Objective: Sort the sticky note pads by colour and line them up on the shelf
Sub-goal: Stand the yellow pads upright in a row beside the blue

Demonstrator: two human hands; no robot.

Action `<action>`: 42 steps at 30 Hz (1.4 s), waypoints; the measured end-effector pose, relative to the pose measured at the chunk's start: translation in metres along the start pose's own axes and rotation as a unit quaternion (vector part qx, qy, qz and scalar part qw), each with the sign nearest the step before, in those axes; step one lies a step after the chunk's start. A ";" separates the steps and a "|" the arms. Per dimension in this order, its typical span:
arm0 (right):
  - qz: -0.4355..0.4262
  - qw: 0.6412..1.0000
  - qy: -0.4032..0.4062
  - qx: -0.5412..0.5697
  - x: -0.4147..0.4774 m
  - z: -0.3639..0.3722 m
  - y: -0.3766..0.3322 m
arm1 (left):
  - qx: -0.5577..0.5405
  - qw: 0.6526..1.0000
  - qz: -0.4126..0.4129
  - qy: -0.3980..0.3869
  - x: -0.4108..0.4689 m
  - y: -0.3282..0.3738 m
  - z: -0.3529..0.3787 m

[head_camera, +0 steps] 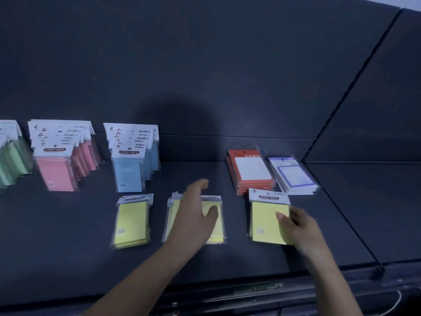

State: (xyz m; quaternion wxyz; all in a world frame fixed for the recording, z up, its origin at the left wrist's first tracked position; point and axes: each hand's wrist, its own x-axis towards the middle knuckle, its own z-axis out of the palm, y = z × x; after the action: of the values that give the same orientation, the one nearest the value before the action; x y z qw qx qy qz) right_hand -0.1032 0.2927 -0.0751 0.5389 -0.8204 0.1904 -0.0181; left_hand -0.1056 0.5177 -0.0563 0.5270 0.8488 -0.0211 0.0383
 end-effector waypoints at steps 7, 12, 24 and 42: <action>-0.053 0.941 0.094 -0.320 -0.007 0.018 -0.017 | -0.055 0.987 -0.147 -0.024 -0.008 -0.012 -0.029; -0.184 0.965 0.014 -0.186 -0.036 0.054 -0.049 | -0.137 0.969 -0.200 -0.039 -0.012 -0.019 -0.035; -0.043 0.983 -0.164 0.071 -0.044 0.103 -0.037 | -0.267 0.926 -0.266 0.034 -0.011 -0.023 -0.035; -0.179 0.975 -0.088 0.095 -0.039 0.104 -0.022 | -0.126 0.989 -0.066 -0.028 -0.006 -0.043 -0.034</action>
State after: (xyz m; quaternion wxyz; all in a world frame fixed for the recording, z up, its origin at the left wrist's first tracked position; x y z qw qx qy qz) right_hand -0.1084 0.4049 -0.0922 0.6168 -0.7847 -0.0100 -0.0601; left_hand -0.1099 0.5672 -0.0808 0.6302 0.7759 0.0160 -0.0232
